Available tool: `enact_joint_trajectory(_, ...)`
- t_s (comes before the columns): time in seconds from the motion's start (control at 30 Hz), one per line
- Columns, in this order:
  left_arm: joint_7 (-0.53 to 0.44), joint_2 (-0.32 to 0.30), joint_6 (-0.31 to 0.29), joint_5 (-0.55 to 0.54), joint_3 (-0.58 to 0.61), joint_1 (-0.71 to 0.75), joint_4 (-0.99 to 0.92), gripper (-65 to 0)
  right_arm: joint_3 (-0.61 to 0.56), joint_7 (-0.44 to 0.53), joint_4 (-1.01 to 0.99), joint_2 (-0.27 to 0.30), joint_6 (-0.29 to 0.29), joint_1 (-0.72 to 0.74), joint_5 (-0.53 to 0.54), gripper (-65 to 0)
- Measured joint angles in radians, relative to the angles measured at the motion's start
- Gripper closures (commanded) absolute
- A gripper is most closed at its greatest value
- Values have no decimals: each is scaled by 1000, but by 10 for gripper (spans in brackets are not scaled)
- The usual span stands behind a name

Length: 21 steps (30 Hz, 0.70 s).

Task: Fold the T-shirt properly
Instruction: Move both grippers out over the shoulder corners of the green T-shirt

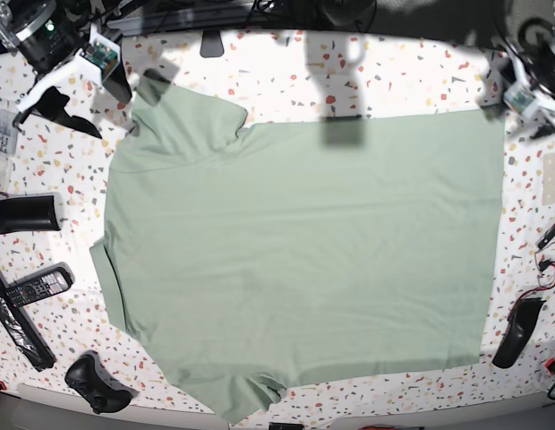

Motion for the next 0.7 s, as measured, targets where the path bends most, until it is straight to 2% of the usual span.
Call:
enact_joint_trajectory(0.03,-3,12,27,-4,-3,-1,0,-292,0,0,0,0,0,0,3,-356)
enact_joint_trajectory(0.17,-3,76,-5,-7,4,3,14,-291,0,0,0,0,0,0,7,-356)
enact_joint_trajectory(0.2,-5,81,-37,-6,3,2,17,-287,0,0,0,1,0,0,7,-356)
enact_joint_trajectory(0.33,-1,73,-245,6,3,0,19,-207,0,-65,0,1,0,0,7,-356)
enact_joint_trajectory(0.37,-2,73,-276,5,3,2,19,-204,0,-79,0,0,0,0,7,-356)
enact_joint_trajectory(0.5,-8,51,-303,4,3,-3,19,-207,0,-109,0,5,0,0,7,-356)
enact_joint_trajectory(0.63,-116,23,-302,6,3,-5,-28,-207,0,-113,0,6,0,0,10,-356)
enact_joint_trajectory(0.7,-180,19,-303,8,5,-5,-73,-234,0,-113,0,6,0,0,48,-356)
